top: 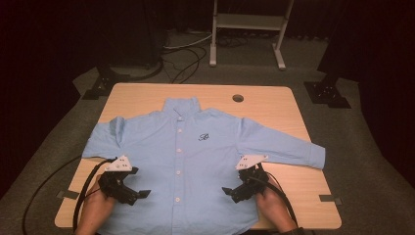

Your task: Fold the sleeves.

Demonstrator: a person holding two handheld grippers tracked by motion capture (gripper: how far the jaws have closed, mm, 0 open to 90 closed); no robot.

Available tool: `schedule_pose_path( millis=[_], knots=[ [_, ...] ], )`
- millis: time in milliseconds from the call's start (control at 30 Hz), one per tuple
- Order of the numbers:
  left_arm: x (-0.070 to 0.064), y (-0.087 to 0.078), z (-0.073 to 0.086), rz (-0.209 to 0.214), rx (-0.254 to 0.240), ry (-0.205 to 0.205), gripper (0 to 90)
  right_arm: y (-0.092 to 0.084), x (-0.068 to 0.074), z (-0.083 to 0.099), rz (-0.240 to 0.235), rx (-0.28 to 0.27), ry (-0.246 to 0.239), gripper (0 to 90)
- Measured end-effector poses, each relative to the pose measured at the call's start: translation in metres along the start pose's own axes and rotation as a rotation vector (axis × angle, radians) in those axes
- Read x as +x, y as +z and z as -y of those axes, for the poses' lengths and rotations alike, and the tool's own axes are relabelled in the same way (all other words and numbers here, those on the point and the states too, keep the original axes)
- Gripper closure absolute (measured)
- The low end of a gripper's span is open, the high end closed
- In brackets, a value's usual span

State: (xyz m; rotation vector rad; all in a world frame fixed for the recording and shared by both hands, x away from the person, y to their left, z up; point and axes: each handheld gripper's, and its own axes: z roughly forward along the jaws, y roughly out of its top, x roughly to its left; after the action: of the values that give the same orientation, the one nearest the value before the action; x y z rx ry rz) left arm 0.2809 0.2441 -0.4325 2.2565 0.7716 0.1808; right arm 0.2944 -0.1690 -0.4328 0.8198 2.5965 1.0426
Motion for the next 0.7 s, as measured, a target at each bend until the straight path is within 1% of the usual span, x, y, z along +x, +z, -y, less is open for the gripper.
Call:
schedule_pose_path(
  millis=[33, 67, 133, 167, 233, 367, 500, 533, 567, 667, 700],
  knots=[
    [-0.001, 0.002, 0.002, -0.013, 0.023, 0.005, 2.2, 0.001, 0.002, 0.001, 0.000, 0.009, -0.005, 0.0],
    [-0.001, 0.001, 0.003, -0.014, 0.016, 0.017, 1.9, 0.002, 0.003, 0.002, -0.001, 0.017, -0.010, 0.0],
    [0.002, 0.000, 0.003, -0.004, 0.010, 0.002, 1.8, 0.005, 0.005, 0.003, -0.012, 0.039, -0.011, 0.0],
    [0.003, 0.000, 0.004, -0.007, 0.010, 0.002, 1.8, 0.008, 0.006, 0.004, -0.018, 0.056, -0.013, 0.0],
    [0.006, -0.001, 0.005, -0.008, 0.004, 0.005, 0.8, 0.011, 0.008, 0.004, -0.015, 0.039, -0.014, 0.0],
    [0.014, -0.004, 0.008, -0.044, 0.013, 0.001, 0.8, 0.015, 0.011, -0.001, -0.002, 0.037, 0.001, 0.0],
    [0.018, -0.006, 0.011, -0.032, -0.012, -0.010, 0.8, 0.020, 0.014, -0.005, 0.003, 0.032, 0.005, 0.0],
    [0.018, -0.006, 0.012, -0.025, -0.018, -0.006, 0.4, 0.020, 0.014, -0.005, 0.003, 0.027, 0.007, 0.0],
    [0.018, -0.005, 0.013, -0.030, -0.024, 0.006, 0.0, 0.020, 0.014, -0.004, 0.001, 0.023, 0.006, 0.0],
    [0.018, -0.006, 0.015, -0.030, -0.039, 0.010, 0.0, 0.018, 0.013, -0.002, -0.009, 0.016, -0.005, 0.0],
    [0.018, -0.005, 0.016, -0.032, -0.045, 0.017, 0.0, 0.018, 0.013, -0.002, -0.013, 0.016, -0.008, 0.0]
  ],
)
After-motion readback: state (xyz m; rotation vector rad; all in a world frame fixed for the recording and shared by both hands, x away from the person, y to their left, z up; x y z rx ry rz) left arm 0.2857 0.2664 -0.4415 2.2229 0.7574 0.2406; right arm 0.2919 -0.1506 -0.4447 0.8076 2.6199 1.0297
